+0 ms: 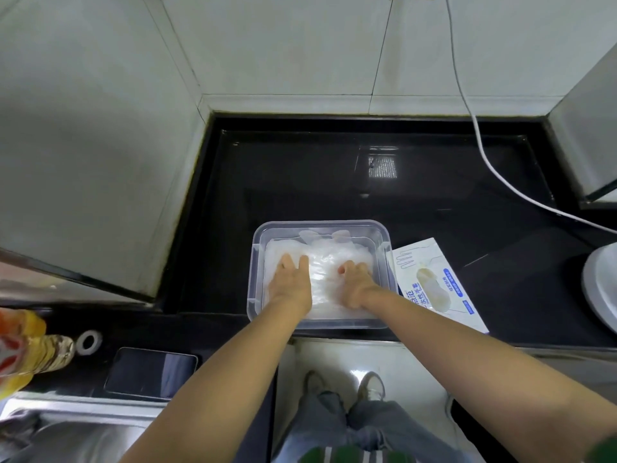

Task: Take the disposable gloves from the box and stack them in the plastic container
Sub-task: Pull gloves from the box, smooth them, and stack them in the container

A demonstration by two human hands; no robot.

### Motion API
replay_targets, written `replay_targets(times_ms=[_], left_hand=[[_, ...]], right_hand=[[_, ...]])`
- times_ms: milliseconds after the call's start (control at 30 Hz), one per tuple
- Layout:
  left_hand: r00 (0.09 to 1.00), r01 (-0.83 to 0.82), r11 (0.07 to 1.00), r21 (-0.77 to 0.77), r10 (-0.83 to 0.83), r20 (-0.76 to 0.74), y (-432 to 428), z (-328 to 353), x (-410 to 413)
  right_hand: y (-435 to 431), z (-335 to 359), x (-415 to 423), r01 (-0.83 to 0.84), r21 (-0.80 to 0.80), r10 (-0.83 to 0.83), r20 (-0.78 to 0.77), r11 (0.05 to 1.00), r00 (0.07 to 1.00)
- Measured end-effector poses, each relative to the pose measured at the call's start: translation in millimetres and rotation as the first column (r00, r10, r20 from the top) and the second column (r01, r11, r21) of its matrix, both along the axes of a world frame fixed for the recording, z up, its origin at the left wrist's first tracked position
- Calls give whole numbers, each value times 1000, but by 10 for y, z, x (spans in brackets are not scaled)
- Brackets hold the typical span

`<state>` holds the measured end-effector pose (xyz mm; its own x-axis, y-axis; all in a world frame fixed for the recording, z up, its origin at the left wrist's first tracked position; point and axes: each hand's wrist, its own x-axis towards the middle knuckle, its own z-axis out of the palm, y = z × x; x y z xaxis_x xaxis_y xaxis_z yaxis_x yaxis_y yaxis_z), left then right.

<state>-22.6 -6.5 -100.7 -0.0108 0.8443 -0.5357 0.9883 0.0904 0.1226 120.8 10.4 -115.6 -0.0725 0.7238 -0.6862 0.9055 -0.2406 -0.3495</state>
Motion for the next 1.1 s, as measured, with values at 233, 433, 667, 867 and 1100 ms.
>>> replay_targets(times_ms=[233, 433, 667, 867, 1100], left_hand=[[999, -50, 987, -151, 50, -8, 88, -203, 17], [998, -56, 980, -190, 54, -20, 89, -158, 60], [999, 10, 997, -83, -14, -49, 19, -18, 95], [987, 64, 969, 240, -26, -160, 21, 323, 402], [989, -39, 889, 457, -32, 146, -72, 576, 923]], right_hand=[[-79, -123, -26, -149, 16, 147, 115, 989, 982], [-56, -45, -15, -197, -51, 202, 106, 979, 974], [33, 511, 130, 194, 161, -104, -450, 968, 887], [30, 875, 589, 447, 435, -183, -524, 782, 831], [-197, 558, 1419, 316, 268, -353, 100, 910, 930]])
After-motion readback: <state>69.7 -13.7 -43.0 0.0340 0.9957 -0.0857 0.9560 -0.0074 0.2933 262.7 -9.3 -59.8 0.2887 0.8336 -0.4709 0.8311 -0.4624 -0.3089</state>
